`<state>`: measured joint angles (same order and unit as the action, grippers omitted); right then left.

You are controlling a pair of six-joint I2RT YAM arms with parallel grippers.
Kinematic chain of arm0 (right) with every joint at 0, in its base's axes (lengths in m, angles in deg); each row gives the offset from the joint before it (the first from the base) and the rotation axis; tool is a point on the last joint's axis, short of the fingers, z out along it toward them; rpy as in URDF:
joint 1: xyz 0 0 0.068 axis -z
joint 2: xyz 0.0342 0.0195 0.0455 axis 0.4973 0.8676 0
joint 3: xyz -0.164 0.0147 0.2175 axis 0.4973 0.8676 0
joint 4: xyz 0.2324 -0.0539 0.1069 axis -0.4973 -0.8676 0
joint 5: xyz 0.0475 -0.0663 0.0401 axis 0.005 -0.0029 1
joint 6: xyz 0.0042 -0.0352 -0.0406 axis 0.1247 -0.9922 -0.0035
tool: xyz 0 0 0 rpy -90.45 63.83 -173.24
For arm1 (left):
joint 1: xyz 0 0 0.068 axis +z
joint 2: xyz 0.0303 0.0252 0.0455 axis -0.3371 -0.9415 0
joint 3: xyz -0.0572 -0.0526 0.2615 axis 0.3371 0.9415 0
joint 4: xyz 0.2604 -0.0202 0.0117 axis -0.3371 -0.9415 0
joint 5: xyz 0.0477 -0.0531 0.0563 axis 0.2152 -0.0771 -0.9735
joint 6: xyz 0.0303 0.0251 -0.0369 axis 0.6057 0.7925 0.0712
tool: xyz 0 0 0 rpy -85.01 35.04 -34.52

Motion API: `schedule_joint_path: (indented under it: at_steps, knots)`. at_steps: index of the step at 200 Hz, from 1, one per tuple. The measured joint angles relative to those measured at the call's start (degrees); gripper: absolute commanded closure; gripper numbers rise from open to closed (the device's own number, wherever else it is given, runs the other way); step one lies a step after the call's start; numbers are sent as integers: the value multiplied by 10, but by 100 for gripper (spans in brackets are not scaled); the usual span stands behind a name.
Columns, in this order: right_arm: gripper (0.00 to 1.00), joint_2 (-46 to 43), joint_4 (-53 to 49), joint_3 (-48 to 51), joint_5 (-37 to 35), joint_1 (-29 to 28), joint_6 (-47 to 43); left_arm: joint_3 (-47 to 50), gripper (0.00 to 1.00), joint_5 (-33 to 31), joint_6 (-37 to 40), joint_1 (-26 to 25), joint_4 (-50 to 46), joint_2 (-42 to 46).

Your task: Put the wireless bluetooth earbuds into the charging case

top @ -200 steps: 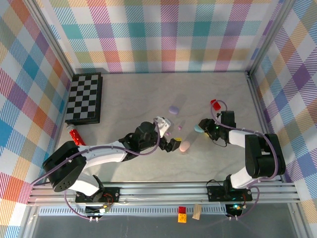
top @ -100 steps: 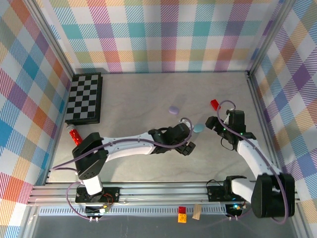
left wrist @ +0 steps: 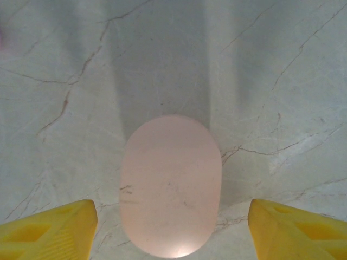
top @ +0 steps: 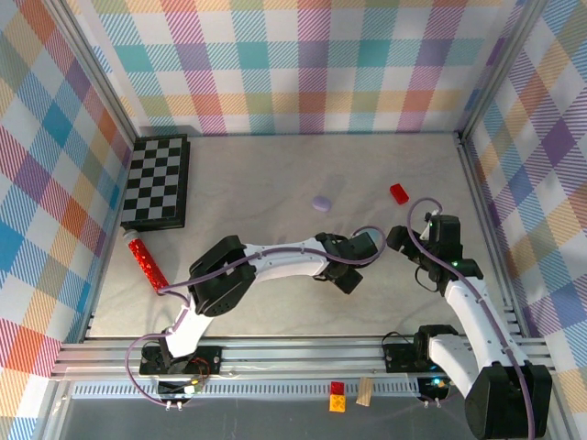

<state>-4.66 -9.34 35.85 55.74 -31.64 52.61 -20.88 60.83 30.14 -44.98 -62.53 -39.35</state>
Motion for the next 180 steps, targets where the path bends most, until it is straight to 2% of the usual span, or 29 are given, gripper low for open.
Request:
schedule_joint_path:
  at_steps: [15,27,70,142,180]
  knots:
    - [17,0,-2,1,0,0,-2,-3,36,2,3,3,-2,-3]
    - [17,0,-2,1,0,0,-3,-3,44,6,5,5,-3,-3]
    - [17,0,-2,1,0,0,-6,-3,55,11,6,12,0,-3]
    - [17,-17,-17,1,0,0,-6,18,58,14,9,15,41,5]
    - [17,-31,-33,1,10,0,-6,70,60,18,15,15,82,38]
